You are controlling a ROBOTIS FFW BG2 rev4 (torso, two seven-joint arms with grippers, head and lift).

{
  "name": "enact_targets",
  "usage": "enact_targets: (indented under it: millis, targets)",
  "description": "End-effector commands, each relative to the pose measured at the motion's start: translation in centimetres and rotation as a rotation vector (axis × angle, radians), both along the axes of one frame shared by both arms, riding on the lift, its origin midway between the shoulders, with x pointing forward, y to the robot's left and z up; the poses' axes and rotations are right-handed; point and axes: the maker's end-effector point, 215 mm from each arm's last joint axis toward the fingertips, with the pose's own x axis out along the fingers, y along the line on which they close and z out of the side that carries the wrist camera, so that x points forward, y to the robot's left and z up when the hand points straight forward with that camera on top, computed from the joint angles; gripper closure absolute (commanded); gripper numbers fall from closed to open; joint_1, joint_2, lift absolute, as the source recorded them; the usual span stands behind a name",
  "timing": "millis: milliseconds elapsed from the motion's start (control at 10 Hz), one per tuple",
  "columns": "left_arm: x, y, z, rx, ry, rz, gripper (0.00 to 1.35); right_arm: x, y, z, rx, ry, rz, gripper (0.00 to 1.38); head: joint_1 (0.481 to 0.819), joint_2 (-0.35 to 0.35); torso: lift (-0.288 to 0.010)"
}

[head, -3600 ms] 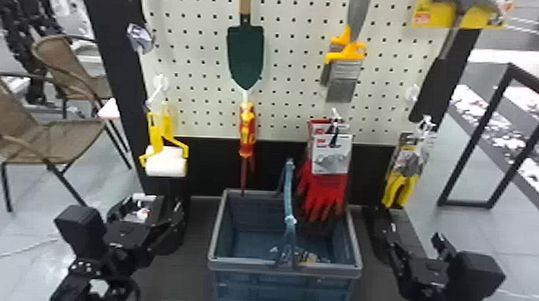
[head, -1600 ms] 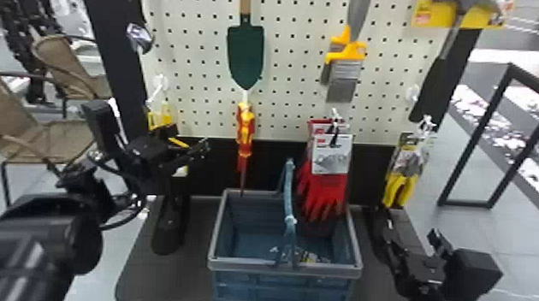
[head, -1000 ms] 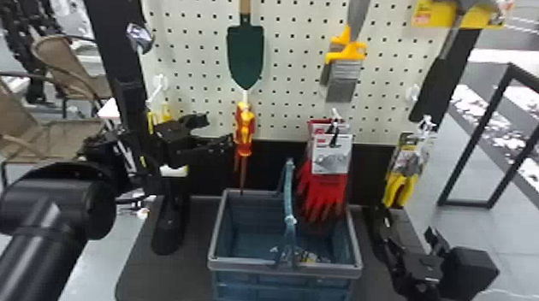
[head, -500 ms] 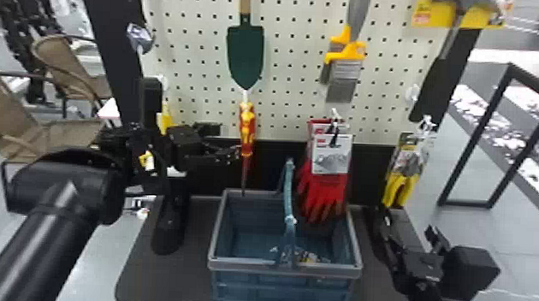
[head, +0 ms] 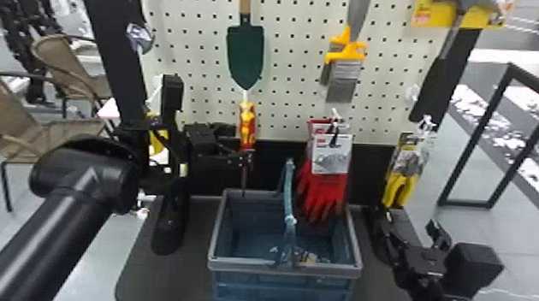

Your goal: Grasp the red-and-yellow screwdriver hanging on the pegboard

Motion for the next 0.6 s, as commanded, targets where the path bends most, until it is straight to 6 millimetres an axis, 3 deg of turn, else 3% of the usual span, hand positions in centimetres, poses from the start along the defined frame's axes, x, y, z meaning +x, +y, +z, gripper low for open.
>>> enact_targets:
  millis: [0, 300, 500]
  targets:
    - [0.6, 0.5, 0.1, 0.011, -0.016, 0.019, 0.16, 0.0, 0.2, 0.3, 0.003, -0.009, 0.006, 0.40, 0.549, 0.000, -0.100]
    - [2.2, 2.7, 0.8, 0.015, -0.048, 0.069, 0.16, 0.5, 2.4, 0.6, 0.016, -0.018, 0.057, 0.40, 0.549, 0.000, -0.100]
    - [2.5, 2.7, 1.4, 0.022, -0.058, 0.069, 0.16, 0.6, 3.7, 1.2, 0.027, -0.036, 0.082, 0.40, 0.549, 0.000, -0.100]
